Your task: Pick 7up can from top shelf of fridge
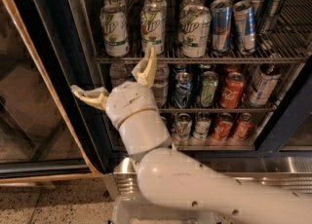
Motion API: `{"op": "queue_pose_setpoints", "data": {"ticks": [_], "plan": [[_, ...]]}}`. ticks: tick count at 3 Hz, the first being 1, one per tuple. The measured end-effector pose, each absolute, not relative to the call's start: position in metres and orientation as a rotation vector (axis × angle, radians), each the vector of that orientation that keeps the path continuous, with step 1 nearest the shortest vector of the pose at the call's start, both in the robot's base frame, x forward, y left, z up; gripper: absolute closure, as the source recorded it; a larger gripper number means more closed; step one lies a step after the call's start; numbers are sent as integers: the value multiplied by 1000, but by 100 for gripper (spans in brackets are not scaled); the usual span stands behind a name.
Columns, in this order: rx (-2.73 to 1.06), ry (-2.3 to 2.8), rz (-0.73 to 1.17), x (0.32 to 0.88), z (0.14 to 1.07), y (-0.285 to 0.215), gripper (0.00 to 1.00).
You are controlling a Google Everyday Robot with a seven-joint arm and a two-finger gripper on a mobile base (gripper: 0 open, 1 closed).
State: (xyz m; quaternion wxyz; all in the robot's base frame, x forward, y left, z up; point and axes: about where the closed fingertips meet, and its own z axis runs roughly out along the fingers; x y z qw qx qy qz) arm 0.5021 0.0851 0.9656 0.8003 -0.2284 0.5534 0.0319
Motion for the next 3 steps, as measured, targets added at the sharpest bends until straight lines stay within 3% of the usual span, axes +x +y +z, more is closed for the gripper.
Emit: {"op": "queue_pose_setpoints", "data": {"ticks": [2,3], "plan": [[-527,1221,51,562,977,81,0],[-529,1221,51,562,977,82,0]]}}
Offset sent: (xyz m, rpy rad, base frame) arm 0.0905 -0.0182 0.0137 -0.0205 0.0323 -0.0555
